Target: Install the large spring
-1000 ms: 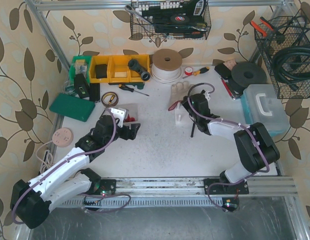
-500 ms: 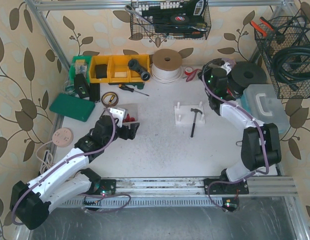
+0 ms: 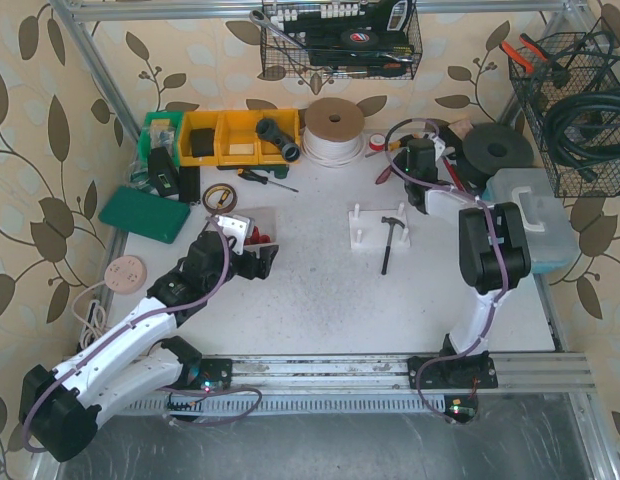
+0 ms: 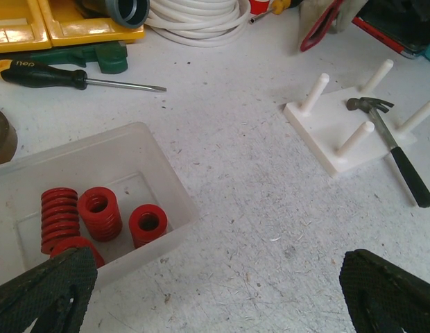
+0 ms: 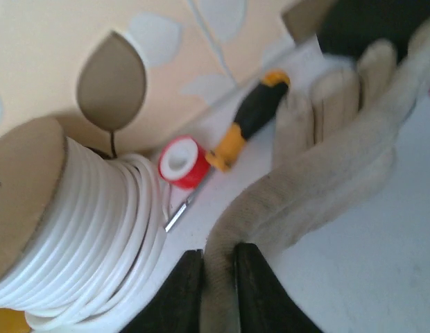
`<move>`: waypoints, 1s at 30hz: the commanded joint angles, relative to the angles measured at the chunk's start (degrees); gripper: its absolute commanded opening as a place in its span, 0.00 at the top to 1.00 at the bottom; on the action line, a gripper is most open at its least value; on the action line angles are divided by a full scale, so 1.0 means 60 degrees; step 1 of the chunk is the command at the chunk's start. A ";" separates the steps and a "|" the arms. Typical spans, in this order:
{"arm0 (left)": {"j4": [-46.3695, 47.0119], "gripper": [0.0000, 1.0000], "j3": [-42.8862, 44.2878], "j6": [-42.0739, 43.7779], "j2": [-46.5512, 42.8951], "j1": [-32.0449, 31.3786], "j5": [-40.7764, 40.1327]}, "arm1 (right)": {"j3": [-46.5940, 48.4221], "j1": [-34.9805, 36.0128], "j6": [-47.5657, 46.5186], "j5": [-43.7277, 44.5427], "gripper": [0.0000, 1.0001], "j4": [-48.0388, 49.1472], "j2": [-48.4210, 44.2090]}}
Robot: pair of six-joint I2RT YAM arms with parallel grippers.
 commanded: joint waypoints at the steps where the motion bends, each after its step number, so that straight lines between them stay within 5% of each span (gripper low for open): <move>1: 0.0107 0.02 0.0138 0.0196 -0.0075 -0.0132 0.0102 | 0.0321 0.0008 -0.0222 -0.0218 0.74 -0.0627 -0.0038; 7: 0.0168 0.02 0.0092 0.0207 -0.0096 -0.0151 0.0141 | 0.0443 -0.0006 -0.0467 -0.0480 0.52 -0.1722 -0.0588; 15: 0.0101 0.02 0.0171 0.0293 0.0007 -0.0149 0.0132 | 0.1579 -0.0006 -0.0632 -0.0516 0.33 -0.6090 -0.1083; 22: 0.0231 0.02 0.0160 0.0371 0.0052 -0.0165 0.0493 | 0.0116 0.0053 -0.1009 -0.1393 0.32 -0.6952 -0.2862; 30: 0.0454 0.02 0.0046 0.0236 0.0043 -0.0163 0.0321 | -0.0869 0.0837 -0.0486 -0.0663 0.43 -0.9736 -0.5122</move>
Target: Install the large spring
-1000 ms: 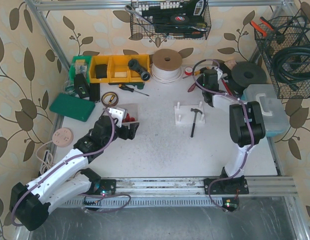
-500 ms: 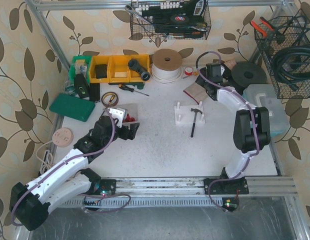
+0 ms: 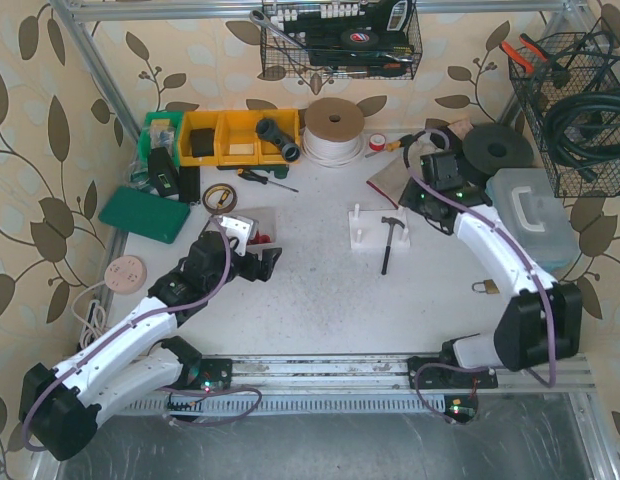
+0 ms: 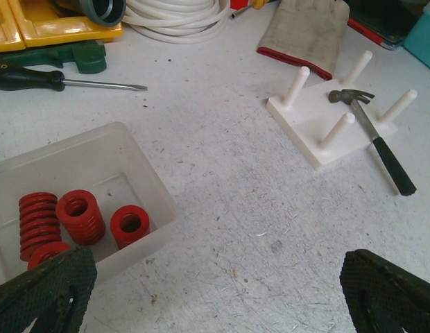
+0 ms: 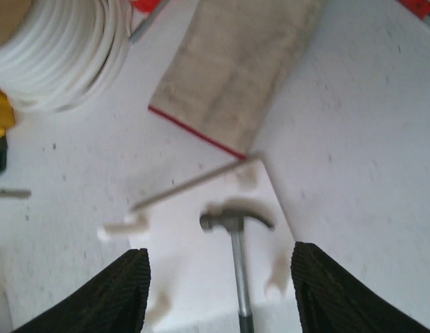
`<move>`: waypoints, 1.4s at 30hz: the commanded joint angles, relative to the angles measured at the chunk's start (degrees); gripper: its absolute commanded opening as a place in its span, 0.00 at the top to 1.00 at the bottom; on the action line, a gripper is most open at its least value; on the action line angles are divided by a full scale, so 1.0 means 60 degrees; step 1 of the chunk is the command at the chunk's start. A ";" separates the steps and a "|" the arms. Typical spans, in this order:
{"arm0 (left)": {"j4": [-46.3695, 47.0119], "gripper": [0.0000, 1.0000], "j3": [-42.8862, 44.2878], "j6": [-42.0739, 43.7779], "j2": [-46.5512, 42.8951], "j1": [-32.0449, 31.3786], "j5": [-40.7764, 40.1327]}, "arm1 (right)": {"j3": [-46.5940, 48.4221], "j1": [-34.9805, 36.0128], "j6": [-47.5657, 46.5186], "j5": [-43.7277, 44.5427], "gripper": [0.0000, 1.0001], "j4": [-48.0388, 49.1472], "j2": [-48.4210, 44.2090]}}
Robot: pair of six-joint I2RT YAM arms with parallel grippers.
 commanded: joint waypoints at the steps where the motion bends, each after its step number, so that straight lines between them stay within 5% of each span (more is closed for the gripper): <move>1: 0.0392 0.02 0.0011 -0.0041 -0.0090 -0.0101 -0.0272 | -0.0629 0.0514 0.0214 0.0278 0.44 -0.2035 -0.1044; 10: 0.0322 0.02 -0.0524 -0.0594 -0.1012 -0.0105 -0.1274 | -0.2468 0.2706 0.1009 0.0903 0.48 -0.2634 -0.2970; 20: 0.0860 0.04 -0.0618 -0.0273 -0.0590 -0.0101 -0.0549 | -0.3461 0.4605 0.1067 0.1635 0.65 -0.1600 -0.1879; 29: 0.1032 0.07 -0.0624 -0.0240 -0.0438 -0.0101 -0.0282 | -0.3926 0.4631 0.0973 0.2730 0.67 -0.0288 -0.0957; 42: 0.0966 0.07 -0.0636 -0.0264 -0.0601 -0.0101 -0.0406 | -0.3543 0.3893 0.1341 0.2484 0.67 0.1341 0.0549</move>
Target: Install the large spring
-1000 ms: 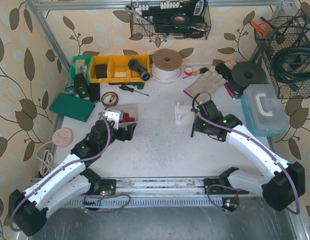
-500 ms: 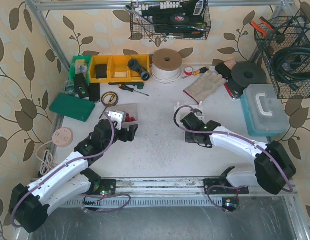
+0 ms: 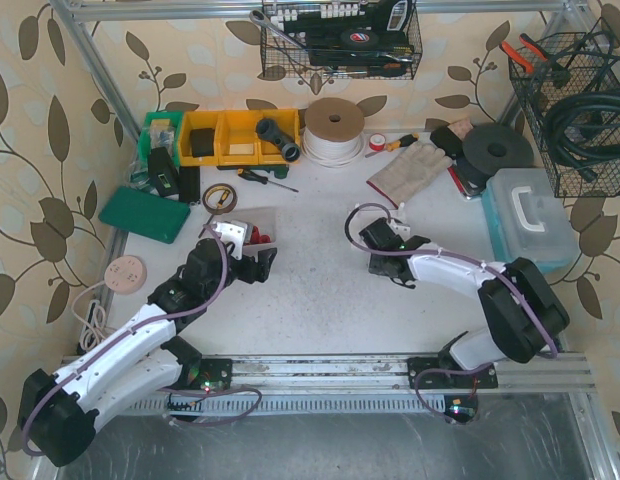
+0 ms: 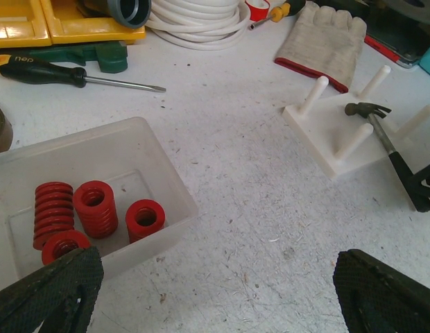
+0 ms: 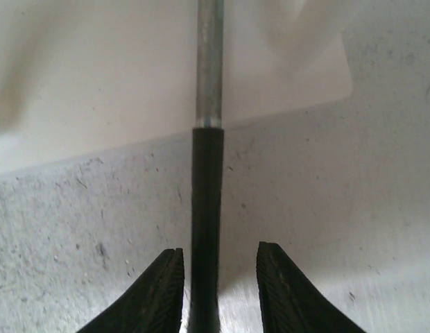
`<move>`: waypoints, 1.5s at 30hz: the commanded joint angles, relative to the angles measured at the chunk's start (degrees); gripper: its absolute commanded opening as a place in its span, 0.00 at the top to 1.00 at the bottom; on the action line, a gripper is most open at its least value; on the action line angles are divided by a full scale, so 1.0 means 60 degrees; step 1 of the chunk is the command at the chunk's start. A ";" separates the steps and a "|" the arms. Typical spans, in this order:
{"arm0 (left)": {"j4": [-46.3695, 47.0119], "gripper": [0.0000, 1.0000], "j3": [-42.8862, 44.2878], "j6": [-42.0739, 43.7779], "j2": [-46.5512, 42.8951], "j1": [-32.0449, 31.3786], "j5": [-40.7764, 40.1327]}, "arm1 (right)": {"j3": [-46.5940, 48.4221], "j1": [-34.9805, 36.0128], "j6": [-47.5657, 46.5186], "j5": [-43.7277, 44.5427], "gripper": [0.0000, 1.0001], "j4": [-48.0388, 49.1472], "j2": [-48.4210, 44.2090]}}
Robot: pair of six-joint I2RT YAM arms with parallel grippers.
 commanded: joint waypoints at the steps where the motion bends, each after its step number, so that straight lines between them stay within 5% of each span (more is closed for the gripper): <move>1: 0.0339 0.07 0.0110 0.0165 -0.0139 -0.0101 0.0104 | 0.0419 -0.0062 0.0081 0.0036 0.68 0.0817 0.0438; 25: 0.0248 0.06 0.0087 0.0135 -0.0445 -0.0101 0.0119 | 0.0547 -0.0166 0.0833 0.0636 0.79 0.1272 0.1668; 37: 0.0379 0.05 0.0076 0.0117 -0.0237 -0.0101 0.0139 | 0.0384 -0.0166 0.0447 0.0869 1.00 0.1280 0.0511; 45: 0.0405 0.05 0.0081 0.0119 -0.0131 -0.0103 0.0131 | 0.0092 -0.0166 -0.0395 0.1027 1.00 0.1736 -0.0801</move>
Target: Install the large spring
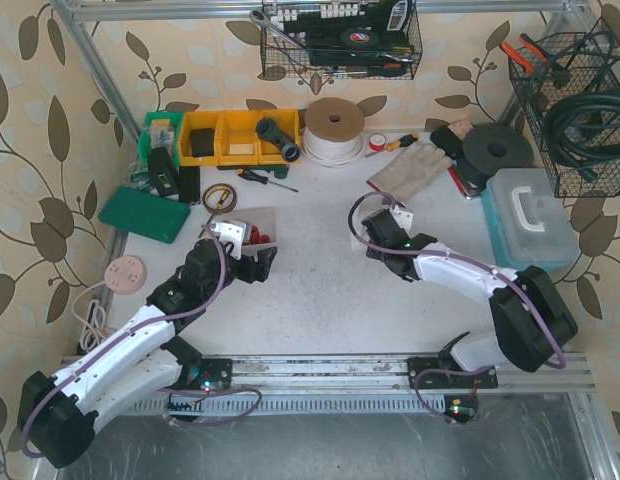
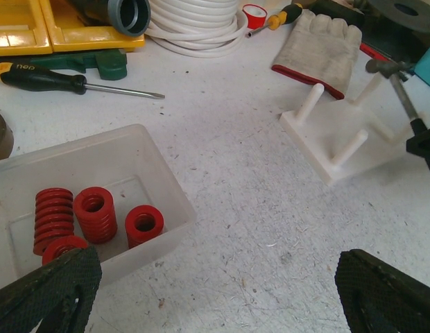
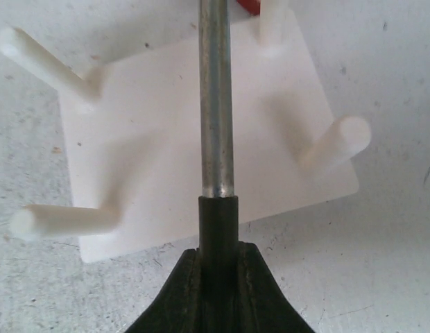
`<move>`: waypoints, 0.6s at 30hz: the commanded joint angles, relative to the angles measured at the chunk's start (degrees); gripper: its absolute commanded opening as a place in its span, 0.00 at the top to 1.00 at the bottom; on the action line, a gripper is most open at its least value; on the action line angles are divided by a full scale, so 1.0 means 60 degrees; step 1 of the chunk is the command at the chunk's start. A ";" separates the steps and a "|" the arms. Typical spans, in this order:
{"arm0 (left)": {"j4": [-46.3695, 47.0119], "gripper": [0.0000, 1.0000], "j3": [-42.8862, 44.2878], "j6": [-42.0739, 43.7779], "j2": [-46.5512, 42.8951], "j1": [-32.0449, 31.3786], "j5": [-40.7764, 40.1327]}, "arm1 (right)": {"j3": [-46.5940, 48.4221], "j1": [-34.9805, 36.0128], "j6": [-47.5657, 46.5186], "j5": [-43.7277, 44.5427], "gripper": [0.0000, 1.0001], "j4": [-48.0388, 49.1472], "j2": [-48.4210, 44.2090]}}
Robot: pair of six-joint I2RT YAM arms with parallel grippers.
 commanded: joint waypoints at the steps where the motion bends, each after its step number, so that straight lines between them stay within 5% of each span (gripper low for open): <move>1: 0.0357 0.05 0.0081 0.0108 0.0011 -0.0103 0.0120 | -0.0193 -0.0020 -0.0651 0.0454 1.00 0.0433 -0.0764; 8: 0.0350 0.05 0.0093 0.0127 0.0026 -0.0103 0.0129 | 0.0284 -0.0299 -0.2394 0.0526 1.00 0.0407 -0.1419; 18: 0.0350 0.05 0.0099 0.0148 -0.0018 -0.0101 0.0307 | 0.2054 -0.2445 -0.5706 -0.0534 1.00 -0.0217 -0.0438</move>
